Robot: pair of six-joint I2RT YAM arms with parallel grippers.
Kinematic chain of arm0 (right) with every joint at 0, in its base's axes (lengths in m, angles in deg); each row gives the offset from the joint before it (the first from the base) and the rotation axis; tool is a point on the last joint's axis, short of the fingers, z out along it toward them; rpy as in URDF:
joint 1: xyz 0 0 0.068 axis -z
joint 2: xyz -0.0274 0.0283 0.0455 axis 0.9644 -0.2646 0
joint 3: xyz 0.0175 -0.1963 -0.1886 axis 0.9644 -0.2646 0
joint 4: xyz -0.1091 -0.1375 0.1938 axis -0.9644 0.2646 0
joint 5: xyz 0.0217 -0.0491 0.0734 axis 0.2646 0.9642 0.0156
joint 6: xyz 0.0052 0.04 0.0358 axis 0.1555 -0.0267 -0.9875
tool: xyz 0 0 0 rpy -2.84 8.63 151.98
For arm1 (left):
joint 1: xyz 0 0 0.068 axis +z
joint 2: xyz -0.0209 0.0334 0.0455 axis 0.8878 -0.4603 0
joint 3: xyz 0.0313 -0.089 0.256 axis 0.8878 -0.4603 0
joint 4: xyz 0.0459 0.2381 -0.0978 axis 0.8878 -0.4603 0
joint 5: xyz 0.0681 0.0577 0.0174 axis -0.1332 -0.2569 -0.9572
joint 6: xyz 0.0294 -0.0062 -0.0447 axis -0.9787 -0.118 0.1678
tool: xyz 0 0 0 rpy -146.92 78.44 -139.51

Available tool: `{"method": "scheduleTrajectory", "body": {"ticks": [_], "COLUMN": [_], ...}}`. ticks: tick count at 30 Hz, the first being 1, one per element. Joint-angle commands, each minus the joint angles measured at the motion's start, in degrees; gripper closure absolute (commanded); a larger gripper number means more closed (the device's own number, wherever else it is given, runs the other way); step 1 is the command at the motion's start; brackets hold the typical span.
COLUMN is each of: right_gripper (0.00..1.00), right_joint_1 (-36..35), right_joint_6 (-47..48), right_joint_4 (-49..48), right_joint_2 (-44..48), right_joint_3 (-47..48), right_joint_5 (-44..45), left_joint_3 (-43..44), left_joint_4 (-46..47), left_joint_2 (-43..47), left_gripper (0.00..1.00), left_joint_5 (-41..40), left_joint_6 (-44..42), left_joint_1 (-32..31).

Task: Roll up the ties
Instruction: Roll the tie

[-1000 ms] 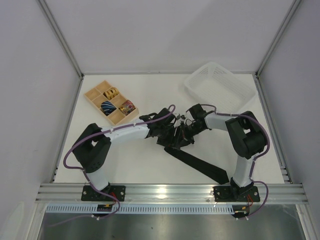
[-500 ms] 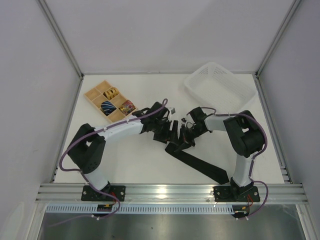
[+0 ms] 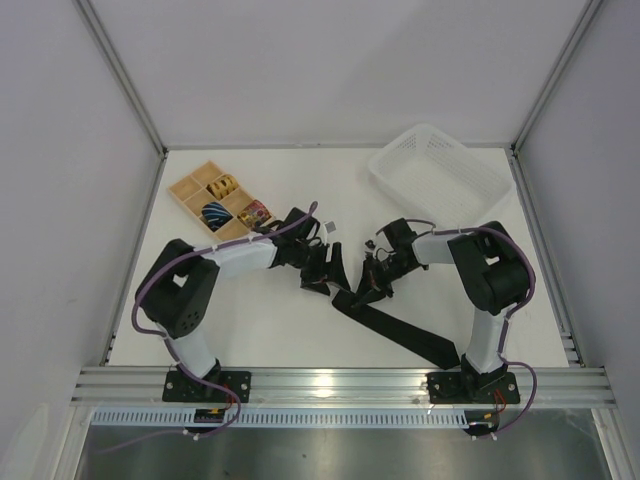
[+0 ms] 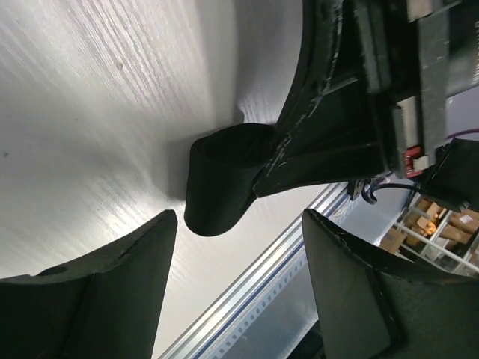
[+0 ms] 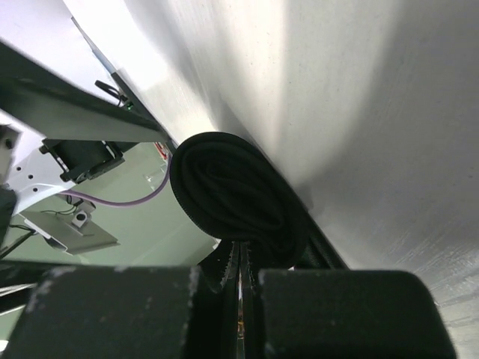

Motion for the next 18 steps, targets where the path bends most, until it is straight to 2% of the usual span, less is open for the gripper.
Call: {"method": "scheduleTrajectory", "body": {"ticks": [1,7,13,18], "right_gripper": [0.99,1.0,1.0,1.0], "right_joint_1": [0.5,0.7,0.9,0.9], "right_joint_6": [2.8,3.1,3.1,3.0], "right_joint_4": [-0.2,-0.5,-0.3,0.0], "right_joint_2": [0.5,0.4,0.5,0.9], "right_joint_3": [-1.9,-3.0,-3.1,-3.0], "right_joint_5": [5.3,5.2,5.5,5.7], "left_joint_3": [-1.3,-2.0,-0.9,-1.2], "left_joint_4": [4.6,6.6,9.4,11.1], "left_joint_2": [-1.1,-4.0,-7.5,-9.1], "left_gripper": [0.27,0.28,0.34,0.63], "left_joint_5": [3.8,3.6,4.3,5.3], "left_joint_6": [1.1,0.3,1.7,2.8], "left_joint_1": [-0.2,-1.1,-3.3,-4.0]}}
